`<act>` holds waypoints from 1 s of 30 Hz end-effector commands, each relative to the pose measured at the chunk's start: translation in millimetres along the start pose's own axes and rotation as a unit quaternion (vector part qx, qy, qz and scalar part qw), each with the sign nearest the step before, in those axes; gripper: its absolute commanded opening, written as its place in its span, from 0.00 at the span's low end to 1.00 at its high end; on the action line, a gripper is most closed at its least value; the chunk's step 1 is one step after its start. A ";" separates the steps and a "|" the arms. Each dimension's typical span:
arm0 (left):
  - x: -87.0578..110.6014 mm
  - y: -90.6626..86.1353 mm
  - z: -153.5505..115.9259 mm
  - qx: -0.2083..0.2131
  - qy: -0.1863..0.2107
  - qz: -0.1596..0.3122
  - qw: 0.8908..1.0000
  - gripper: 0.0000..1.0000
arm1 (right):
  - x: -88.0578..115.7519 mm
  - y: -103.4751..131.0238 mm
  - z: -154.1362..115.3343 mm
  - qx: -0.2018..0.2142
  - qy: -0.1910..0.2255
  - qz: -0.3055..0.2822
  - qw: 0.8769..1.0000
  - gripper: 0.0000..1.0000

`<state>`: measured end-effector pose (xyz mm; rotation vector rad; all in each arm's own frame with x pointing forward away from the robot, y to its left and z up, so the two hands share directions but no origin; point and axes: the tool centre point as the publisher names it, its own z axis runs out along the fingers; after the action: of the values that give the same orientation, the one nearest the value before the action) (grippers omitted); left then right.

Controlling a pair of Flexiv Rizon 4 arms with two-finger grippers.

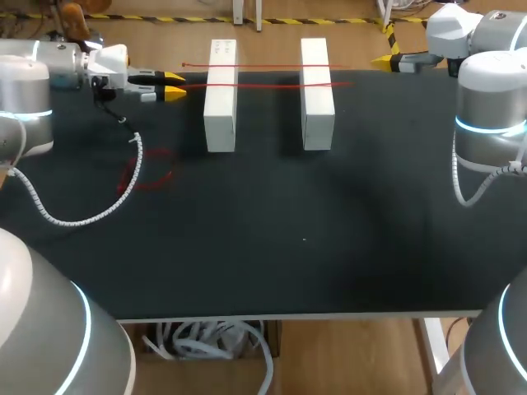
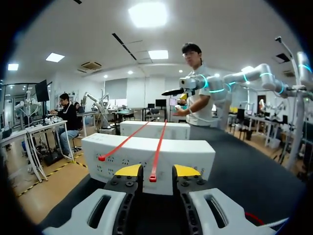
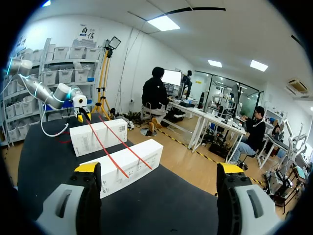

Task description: Grab the tape and strap the tape.

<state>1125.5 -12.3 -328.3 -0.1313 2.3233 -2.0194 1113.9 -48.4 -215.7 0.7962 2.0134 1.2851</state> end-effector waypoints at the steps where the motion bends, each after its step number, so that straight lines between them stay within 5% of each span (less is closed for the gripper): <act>1: -7.6 5.6 1.7 0.006 0.017 0.000 1.000 0.11 | -0.2 -1.0 0.1 -0.002 0.000 0.000 1.000 1.00; 2: -8.1 5.9 1.3 0.007 0.016 -0.001 1.000 0.00 | -0.2 -1.0 0.1 -0.002 0.000 0.000 1.000 1.00; 15: -5.3 3.9 -0.5 0.010 0.024 0.001 1.000 0.00 | -0.2 -1.0 0.1 -0.002 0.000 0.000 1.000 1.00; 30: 2.9 -46.4 4.1 0.028 0.019 0.039 0.999 0.00 | -0.2 -1.0 0.1 -0.002 0.000 0.000 1.000 1.00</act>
<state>1131.7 -18.4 -292.9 0.0077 2.2519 -2.0915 1113.9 -48.3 -215.7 0.7962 2.0135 1.2852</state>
